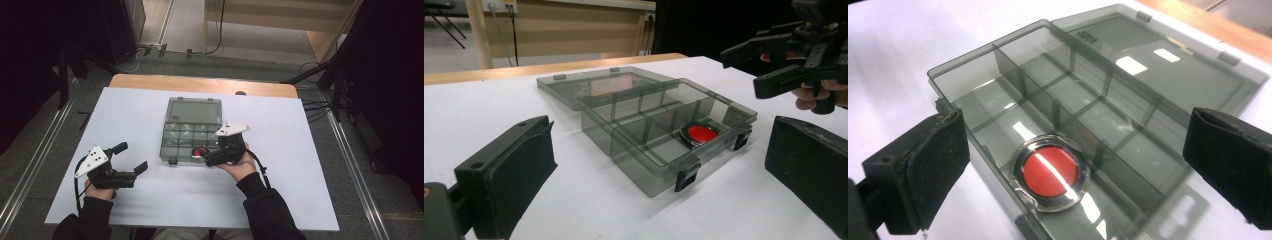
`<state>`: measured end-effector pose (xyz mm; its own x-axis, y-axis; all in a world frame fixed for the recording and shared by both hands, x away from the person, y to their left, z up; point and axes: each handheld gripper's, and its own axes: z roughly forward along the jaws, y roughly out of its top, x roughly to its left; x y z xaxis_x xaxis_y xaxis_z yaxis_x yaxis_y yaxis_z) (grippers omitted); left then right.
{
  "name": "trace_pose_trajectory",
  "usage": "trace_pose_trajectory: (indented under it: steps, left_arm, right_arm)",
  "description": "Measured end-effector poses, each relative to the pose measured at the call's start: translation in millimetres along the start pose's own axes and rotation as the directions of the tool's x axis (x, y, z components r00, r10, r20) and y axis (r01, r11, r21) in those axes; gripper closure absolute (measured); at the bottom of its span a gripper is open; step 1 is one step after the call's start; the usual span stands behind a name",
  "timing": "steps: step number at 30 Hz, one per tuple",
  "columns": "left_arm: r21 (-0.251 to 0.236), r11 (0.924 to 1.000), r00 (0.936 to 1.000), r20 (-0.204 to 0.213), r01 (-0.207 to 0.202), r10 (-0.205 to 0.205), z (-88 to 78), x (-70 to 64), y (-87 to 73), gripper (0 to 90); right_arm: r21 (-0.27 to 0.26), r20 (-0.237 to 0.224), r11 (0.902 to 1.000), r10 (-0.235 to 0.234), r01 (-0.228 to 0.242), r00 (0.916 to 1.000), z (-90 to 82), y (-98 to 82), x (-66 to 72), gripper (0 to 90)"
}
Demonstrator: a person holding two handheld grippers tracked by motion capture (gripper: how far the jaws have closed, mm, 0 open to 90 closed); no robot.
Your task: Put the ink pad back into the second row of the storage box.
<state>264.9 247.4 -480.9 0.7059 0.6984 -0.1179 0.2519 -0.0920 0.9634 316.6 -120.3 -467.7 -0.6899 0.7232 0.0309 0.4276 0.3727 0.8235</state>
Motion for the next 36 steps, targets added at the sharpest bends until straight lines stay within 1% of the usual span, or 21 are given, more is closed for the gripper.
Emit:
trace_pose_trajectory:
  steps: [7, 11, 17, 22, 27, 29, 30, 31, 32, 34, 36]
  left_arm:
    - [0.001, 1.0000, 1.0000, -0.002, 0.001, -0.001, 0.3, -0.1, -0.3, 0.0]
    - [0.002, 1.0000, 1.0000, -0.002, 0.005, -0.005, 0.7, 0.0, -0.7, 0.0]
    - [-0.001, 1.0000, 1.0000, -0.005, 0.005, -0.005, 0.7, 0.0, -0.9, 0.0]
    - [0.000, 1.0000, 0.9999, -0.012, 0.008, -0.008, 0.8, 0.8, -1.3, 0.0]
    - [-0.007, 0.9999, 0.9999, -0.009, 0.009, -0.009, 0.5, 0.4, -1.2, 0.0]
    - [-0.005, 1.0000, 0.9999, -0.007, 0.008, -0.008, 0.6, 0.0, -1.2, 0.0]
    - [-0.002, 1.0000, 1.0000, -0.006, 0.007, -0.007, 0.7, -0.2, -1.3, 0.0]
    - [-0.001, 1.0000, 1.0000, -0.006, 0.007, -0.007, 0.7, -0.3, -1.3, 0.0]
    - [-0.002, 1.0000, 1.0000, -0.005, 0.007, -0.007, 0.8, -0.4, -1.4, 0.0]
    - [-0.001, 1.0000, 1.0000, -0.006, 0.007, -0.007, 0.7, -0.6, -1.3, 0.0]
    - [-0.002, 1.0000, 0.9999, -0.006, 0.009, -0.009, 0.6, -0.5, -1.4, 0.0]
  right_arm:
    - [-0.034, 0.041, 0.9994, 0.012, -0.010, 0.9991, -20.5, -7.8, -9.9, 0.0]
    - [-0.045, 0.058, 0.9990, 0.000, 0.002, 0.9983, -32.7, -10.3, -13.1, 0.0]
    - [-0.088, 0.078, 0.9960, 0.019, -0.012, 0.9968, -53.4, -12.9, -18.7, 0.0]
    - [-0.104, 0.092, 0.9942, 0.038, -0.028, 0.9950, -67.8, -16.7, -24.3, 0.0]
    - [-0.166, 0.118, 0.9850, 0.069, -0.048, 0.9906, -85.1, -27.3, -30.1, 0.0]
    - [-0.177, 0.130, 0.9831, 0.072, -0.048, 0.9889, -90.2, -31.6, -31.4, 0.0]
    - [-0.174, 0.135, 0.9836, 0.071, -0.047, 0.9883, -92.1, -32.9, -32.2, 0.0]
    - [-0.162, 0.141, 0.9852, 0.080, -0.057, 0.9867, -96.2, -34.9, -33.6, 0.0]
    - [-0.166, 0.141, 0.9842, 0.085, -0.061, 0.9864, -98.3, -36.5, -34.2, 0.0]
    - [-0.194, 0.143, 0.9789, 0.093, -0.064, 0.9853, -103.1, -40.8, -35.6, 0.0]
    - [-0.210, 0.152, 0.9750, 0.105, -0.072, 0.9827, -108.0, -45.4, -37.5, 0.0]
